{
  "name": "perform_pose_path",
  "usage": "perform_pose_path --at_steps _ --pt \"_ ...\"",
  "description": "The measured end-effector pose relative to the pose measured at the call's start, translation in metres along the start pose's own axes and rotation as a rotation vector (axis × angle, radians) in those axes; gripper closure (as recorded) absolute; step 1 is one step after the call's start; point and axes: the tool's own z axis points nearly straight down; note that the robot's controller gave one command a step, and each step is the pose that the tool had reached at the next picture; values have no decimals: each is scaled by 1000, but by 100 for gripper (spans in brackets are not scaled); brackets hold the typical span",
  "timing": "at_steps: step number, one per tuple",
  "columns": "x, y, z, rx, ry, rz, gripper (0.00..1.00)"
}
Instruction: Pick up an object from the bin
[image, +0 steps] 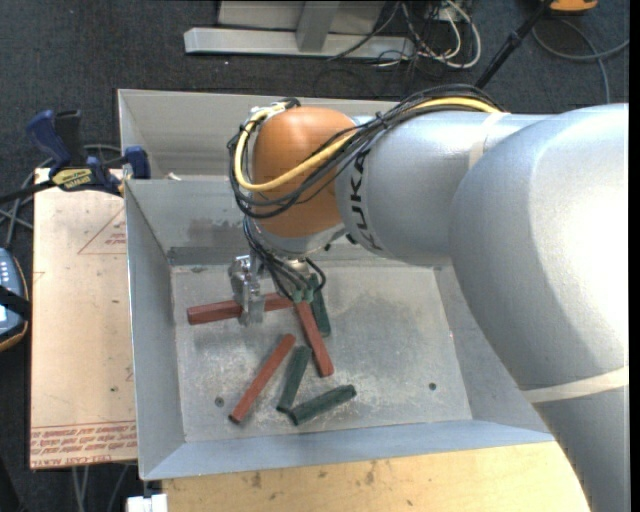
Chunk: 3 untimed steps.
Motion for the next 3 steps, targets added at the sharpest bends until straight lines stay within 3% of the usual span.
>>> perform_pose_path --at_steps 2,3 --pt "-1 0 -19 -1 -5 1 100" --pt "0 0 -25 0 1 2 100"
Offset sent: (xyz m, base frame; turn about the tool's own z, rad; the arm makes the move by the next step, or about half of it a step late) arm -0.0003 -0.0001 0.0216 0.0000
